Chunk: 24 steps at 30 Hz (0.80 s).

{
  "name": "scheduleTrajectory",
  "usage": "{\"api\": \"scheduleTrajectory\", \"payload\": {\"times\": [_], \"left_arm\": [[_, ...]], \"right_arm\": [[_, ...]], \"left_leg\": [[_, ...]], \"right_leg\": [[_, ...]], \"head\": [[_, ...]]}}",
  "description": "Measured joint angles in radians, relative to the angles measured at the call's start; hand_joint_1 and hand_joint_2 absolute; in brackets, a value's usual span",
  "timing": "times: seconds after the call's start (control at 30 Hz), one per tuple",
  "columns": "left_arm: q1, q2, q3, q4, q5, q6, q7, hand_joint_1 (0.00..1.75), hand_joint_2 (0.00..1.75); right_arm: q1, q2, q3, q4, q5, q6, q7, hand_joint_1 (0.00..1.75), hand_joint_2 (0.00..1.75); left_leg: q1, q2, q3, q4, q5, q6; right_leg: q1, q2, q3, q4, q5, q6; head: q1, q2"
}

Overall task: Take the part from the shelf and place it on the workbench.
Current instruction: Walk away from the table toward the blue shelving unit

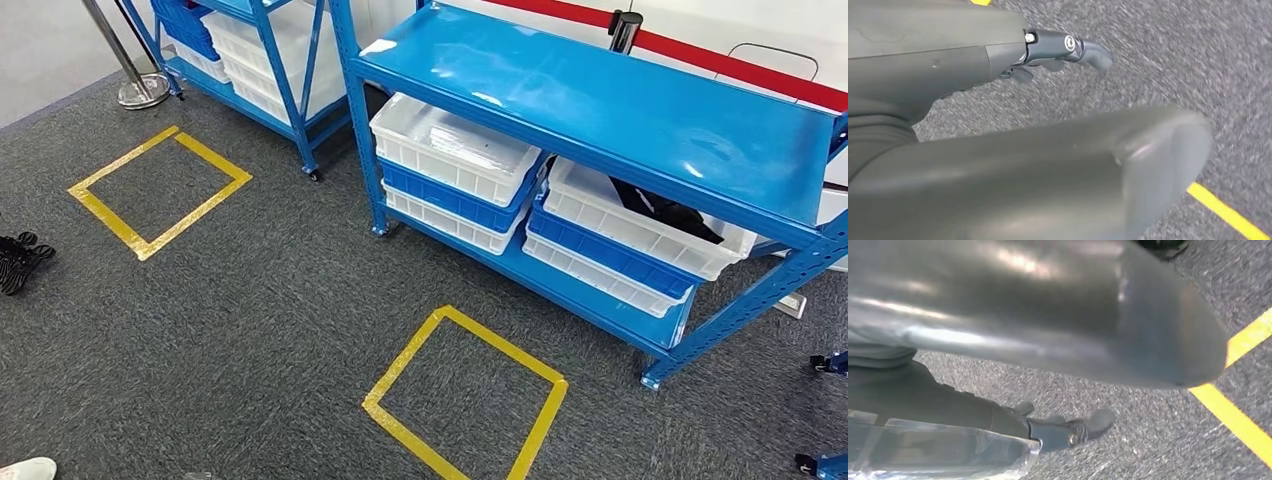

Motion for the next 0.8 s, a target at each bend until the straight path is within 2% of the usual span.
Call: {"api": "scheduleTrajectory", "payload": {"times": [0.07, 0.13, 0.17, 0.2, 0.23, 0.27, 0.3, 0.33, 0.37, 0.43, 0.47, 0.53, 0.57, 0.63, 0.67, 0.7, 0.73, 0.77, 0.8], "left_arm": [[-0.001, 0.0, 0.0, 0.0, -0.001, 0.0, 0.0, 0.0, 0.0], [-0.001, 0.0, 0.0, 0.0, -0.001, 0.0, 0.001, 0.0, 0.0], [-0.001, 0.0, 0.0, 0.0, -0.001, 0.0, 0.002, 0.0, 0.0], [0.0, 0.0, 0.0, 0.0, -0.001, 0.0, 0.002, 0.0, 0.0], [0.0, 0.0, 0.0, 0.0, -0.002, 0.0, 0.003, 0.0, 0.0], [0.0, 0.0, 0.0, 0.0, -0.002, 0.0, 0.003, 0.0, 0.0], [0.0, 0.001, 0.0, 0.0, -0.002, 0.0, 0.003, 0.0, 0.0], [-0.001, 0.003, 0.0, 0.0, -0.002, 0.001, 0.004, 0.0, 0.0], [-0.001, 0.004, 0.0, 0.0, -0.002, 0.001, 0.004, 0.0, 0.0], [-0.001, 0.006, 0.0, -0.001, -0.003, 0.001, 0.004, 0.0, 0.0], [-0.001, 0.006, 0.0, -0.001, -0.003, 0.002, 0.005, 0.0, 0.0], [-0.002, 0.006, 0.0, -0.001, -0.002, 0.002, 0.005, 0.0, 0.0], [-0.003, 0.006, 0.0, -0.001, -0.002, 0.002, 0.005, 0.0, 0.0], [-0.005, 0.004, 0.0, -0.001, -0.002, 0.002, 0.006, 0.0, 0.0], [-0.005, 0.002, 0.0, -0.001, -0.002, 0.002, 0.007, 0.0, 0.0], [-0.004, 0.001, 0.0, 0.0, -0.002, 0.003, 0.008, 0.0, 0.0], [-0.004, 0.0, 0.0, 0.0, -0.001, 0.004, 0.008, 0.0, 0.0], [-0.004, -0.002, 0.0, 0.0, -0.001, 0.005, 0.008, 0.0, 0.0], [-0.004, -0.002, 0.0, 0.0, 0.0, 0.006, 0.009, 0.0, 0.0]], "right_arm": [[0.0, 0.001, 0.0, 0.0, -0.001, 0.0, 0.0, 0.0, 0.0], [0.001, 0.001, 0.0, 0.0, -0.001, 0.0, 0.0, 0.0, 0.0], [0.002, 0.001, 0.0, 0.0, -0.001, 0.0, 0.0, 0.0, 0.0], [0.002, 0.001, 0.0, 0.0, -0.001, 0.0, 0.0, 0.0, 0.0], [0.002, 0.001, 0.0, 0.0, -0.001, 0.0, 0.0, 0.0, 0.0], [0.002, 0.002, 0.0, 0.0, -0.001, 0.0, 0.0, 0.0, 0.0], [0.002, 0.003, 0.0, 0.0, -0.001, 0.0, 0.0, 0.0, 0.0], [0.001, 0.006, 0.0, 0.0, -0.001, 0.0, 0.0, 0.0, 0.0], [0.0, 0.008, 0.0, 0.0, -0.001, 0.0, 0.0, 0.0, 0.0], [-0.001, 0.012, 0.0, 0.0, -0.001, -0.001, 0.0, 0.0, 0.0], [-0.001, 0.013, 0.0, 0.0, -0.001, -0.001, 0.0, 0.0, 0.0], [-0.001, 0.014, 0.0, 0.0, -0.001, -0.001, 0.0, 0.0, 0.0], [-0.003, 0.013, 0.0, 0.0, -0.001, -0.001, 0.0, 0.0, 0.0], [-0.005, 0.01, 0.0, 0.0, 0.0, -0.001, 0.0, 0.0, 0.0], [-0.004, 0.008, 0.0, 0.0, 0.001, -0.001, 0.0, 0.0, 0.0], [-0.002, 0.006, 0.0, 0.0, 0.002, -0.001, 0.0, 0.0, 0.0], [-0.001, 0.004, 0.0, 0.0, 0.003, -0.001, 0.001, 0.0, 0.0], [0.0, 0.003, 0.0, 0.0, 0.005, -0.001, 0.002, 0.0, 0.0], [0.001, 0.003, 0.0, 0.0, 0.006, -0.001, 0.003, 0.0, 0.0]], "left_leg": [[0.007, -0.001, -0.038, 0.08, -0.046, -0.011], [0.011, -0.001, -0.114, 0.206, -0.098, -0.02], [0.011, -0.001, -0.146, 0.248, -0.106, -0.021], [0.011, -0.001, -0.164, 0.257, -0.095, -0.019], [0.01, -0.002, -0.163, 0.228, -0.063, -0.012], [0.008, -0.002, -0.144, 0.169, -0.018, -0.002], [0.002, -0.003, -0.119, 0.102, 0.024, 0.013], [-0.004, -0.004, -0.098, 0.05, 0.046, 0.026], [-0.011, -0.005, -0.082, 0.015, 0.054, 0.039], [-0.022, -0.011, -0.066, -0.017, 0.047, 0.059], [-0.022, -0.013, -0.05, -0.036, 0.054, 0.067], [-0.018, -0.013, -0.02, -0.06, 0.063, 0.079], [-0.016, -0.013, -0.01, -0.067, 0.064, 0.08], [-0.015, -0.012, -0.007, -0.067, 0.06, 0.078], [-0.014, -0.013, -0.006, -0.067, 0.057, 0.074], [-0.012, -0.014, -0.004, -0.066, 0.053, 0.069], [-0.008, -0.015, -0.001, -0.064, 0.048, 0.062], [-0.003, -0.017, 0.003, -0.058, 0.041, 0.052], [0.001, -0.017, 0.005, -0.051, 0.033, 0.041]], "right_leg": [[0.001, 0.002, 0.013, 0.0, -0.002, -0.009], [0.006, 0.003, 0.019, 0.0, -0.008, -0.016], [0.009, 0.004, 0.022, 0.0, -0.011, -0.019], [0.011, 0.006, 0.027, 0.0, -0.016, -0.021], [0.015, 0.008, 0.033, 0.0, -0.021, -0.021], [0.018, 0.01, 0.041, 0.0, -0.026, -0.021], [0.018, 0.012, 0.046, -0.002, -0.031, -0.02], [0.019, 0.014, 0.051, -0.005, -0.036, -0.019], [0.018, 0.016, 0.053, -0.011, -0.039, -0.015], [0.019, 0.016, 0.066, -0.011, -0.031, 0.001], [0.021, 0.013, 0.071, -0.005, -0.028, 0.008], [0.023, 0.01, 0.064, 0.031, -0.04, 0.013], [0.022, 0.008, 0.04, 0.073, -0.061, 0.012], [0.015, 0.008, -0.035, 0.189, -0.108, 0.012], [0.01, 0.008, -0.071, 0.235, -0.122, 0.018], [0.004, 0.008, -0.093, 0.25, -0.119, 0.028], [-0.002, 0.007, -0.096, 0.225, -0.097, 0.045], [-0.01, 0.007, -0.08, 0.166, -0.06, 0.065], [-0.014, 0.006, -0.061, 0.106, -0.025, 0.079]], "head": [[-0.001, 0.0], [-0.003, 0.0], [-0.003, 0.0], [-0.004, 0.0], [-0.004, 0.0], [-0.004, 0.0], [-0.003, 0.0], [-0.001, 0.0], [0.0, 0.0], [0.0, 0.0], [-0.002, 0.0], [-0.002, 0.0], [-0.001, 0.0], [0.001, 0.0], [0.003, 0.0], [0.003, 0.0], [0.004, 0.0], [0.004, 0.0], [0.005, 0.0]]}}
